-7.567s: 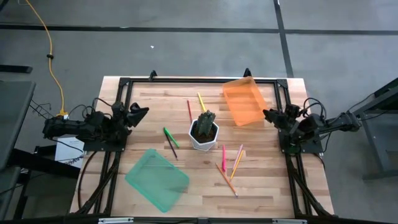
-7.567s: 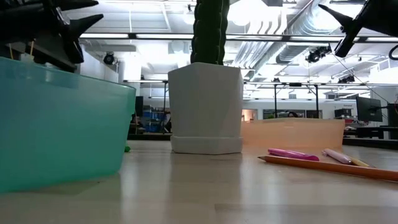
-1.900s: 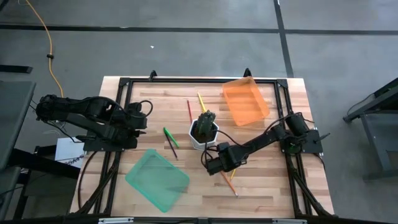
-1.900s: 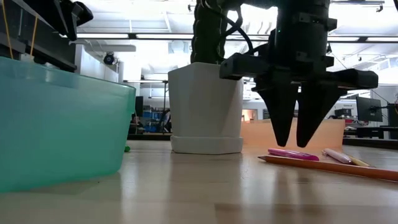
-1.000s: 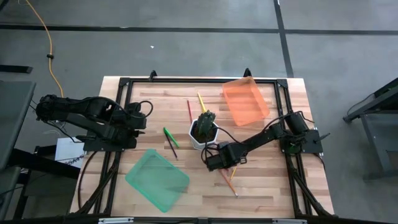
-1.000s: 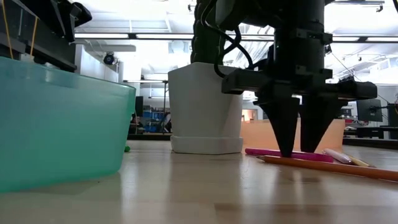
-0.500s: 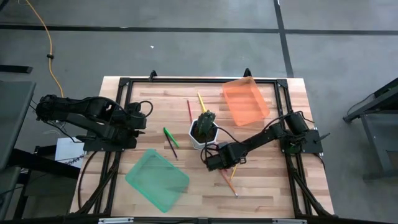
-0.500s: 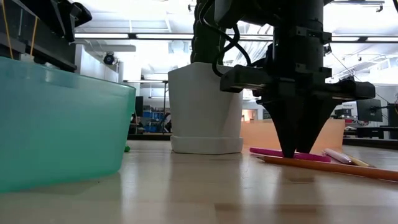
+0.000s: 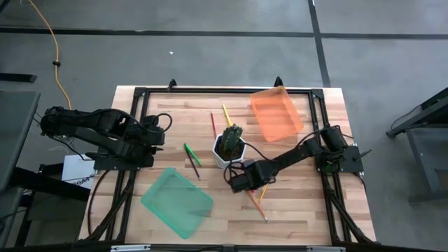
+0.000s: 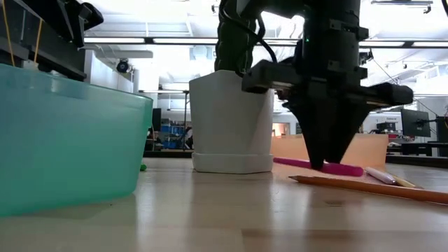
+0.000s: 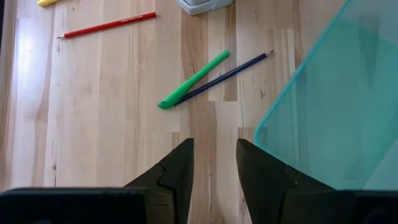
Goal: Sort pens & pencils
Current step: Put the pink pen into the orange bin
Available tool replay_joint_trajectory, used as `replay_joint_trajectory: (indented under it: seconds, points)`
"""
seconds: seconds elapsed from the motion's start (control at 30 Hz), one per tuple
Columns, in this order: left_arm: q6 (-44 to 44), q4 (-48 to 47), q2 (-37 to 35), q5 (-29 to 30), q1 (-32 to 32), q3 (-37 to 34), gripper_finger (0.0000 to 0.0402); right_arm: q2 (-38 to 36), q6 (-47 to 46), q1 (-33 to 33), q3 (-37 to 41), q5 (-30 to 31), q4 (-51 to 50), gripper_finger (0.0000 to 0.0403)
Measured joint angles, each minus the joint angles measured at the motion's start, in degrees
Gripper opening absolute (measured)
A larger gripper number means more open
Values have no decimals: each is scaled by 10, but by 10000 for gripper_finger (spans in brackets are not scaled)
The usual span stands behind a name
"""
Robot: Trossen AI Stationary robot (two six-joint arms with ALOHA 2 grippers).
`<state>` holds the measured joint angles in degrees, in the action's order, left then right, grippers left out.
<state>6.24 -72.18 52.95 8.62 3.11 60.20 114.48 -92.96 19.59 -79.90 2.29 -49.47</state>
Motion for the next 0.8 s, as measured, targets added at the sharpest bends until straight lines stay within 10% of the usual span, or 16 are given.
replay_joint_trajectory:
  seconds: [0.8]
  points:
    - [0, -2, 0, 0, 0, 0, 108, -24, 45, 41, -88, 24, -48, 45]
